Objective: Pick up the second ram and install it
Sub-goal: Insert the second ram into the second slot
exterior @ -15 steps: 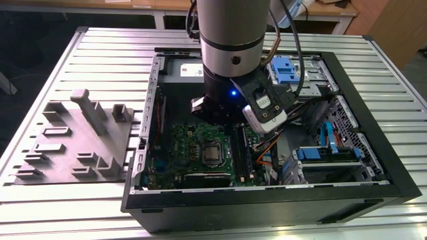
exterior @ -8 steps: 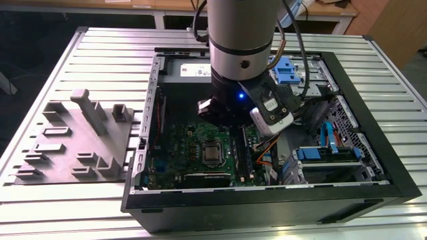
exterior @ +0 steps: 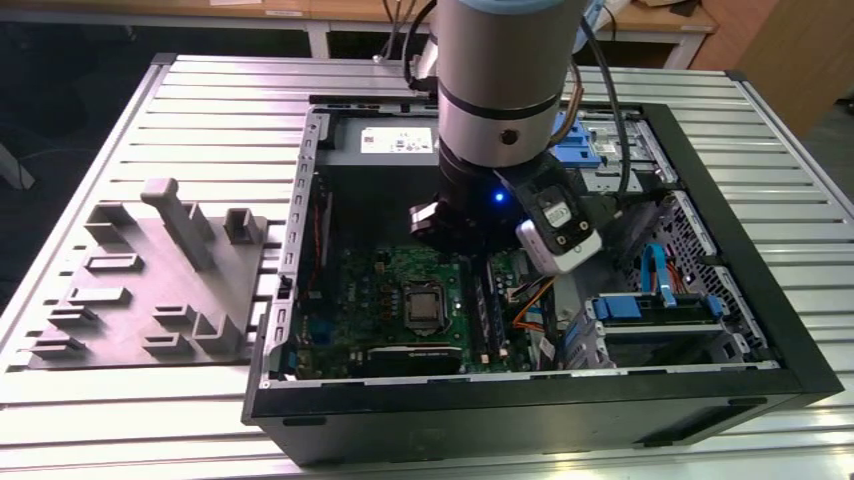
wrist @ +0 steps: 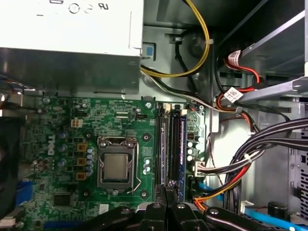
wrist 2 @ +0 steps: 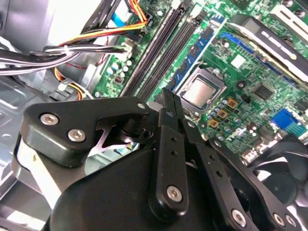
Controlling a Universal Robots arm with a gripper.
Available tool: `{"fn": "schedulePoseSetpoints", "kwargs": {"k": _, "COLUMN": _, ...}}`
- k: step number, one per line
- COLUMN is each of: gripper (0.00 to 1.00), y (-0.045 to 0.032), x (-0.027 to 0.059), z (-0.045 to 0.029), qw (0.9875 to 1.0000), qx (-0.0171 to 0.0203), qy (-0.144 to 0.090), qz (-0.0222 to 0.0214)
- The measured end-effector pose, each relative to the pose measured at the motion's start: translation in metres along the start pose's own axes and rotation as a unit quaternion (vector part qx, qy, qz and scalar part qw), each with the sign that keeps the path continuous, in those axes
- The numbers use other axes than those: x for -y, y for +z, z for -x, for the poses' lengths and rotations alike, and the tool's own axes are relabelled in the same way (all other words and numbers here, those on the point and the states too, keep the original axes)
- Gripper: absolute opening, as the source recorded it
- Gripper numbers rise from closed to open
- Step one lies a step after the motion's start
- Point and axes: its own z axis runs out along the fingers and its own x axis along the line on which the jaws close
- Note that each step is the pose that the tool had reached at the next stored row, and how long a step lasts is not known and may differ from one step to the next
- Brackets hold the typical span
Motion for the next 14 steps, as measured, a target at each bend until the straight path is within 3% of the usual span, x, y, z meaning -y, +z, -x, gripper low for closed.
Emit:
{"fn": "schedulePoseSetpoints", "kwargs": {"k": 5, "gripper": 0.11, "y": 0.0073, "x": 0.0001, "z": 0.0004, "qw": 1.0, "qx": 0.0, "qy": 0.0, "qz": 0.0001}}
{"fn": "schedulePoseSetpoints", "kwargs": {"k": 14, "gripper": 0.11, "y": 0.0095, "x": 0.0002, "z": 0.0032, "qw": 1.0, "qx": 0.0, "qy": 0.0, "qz": 0.0007}}
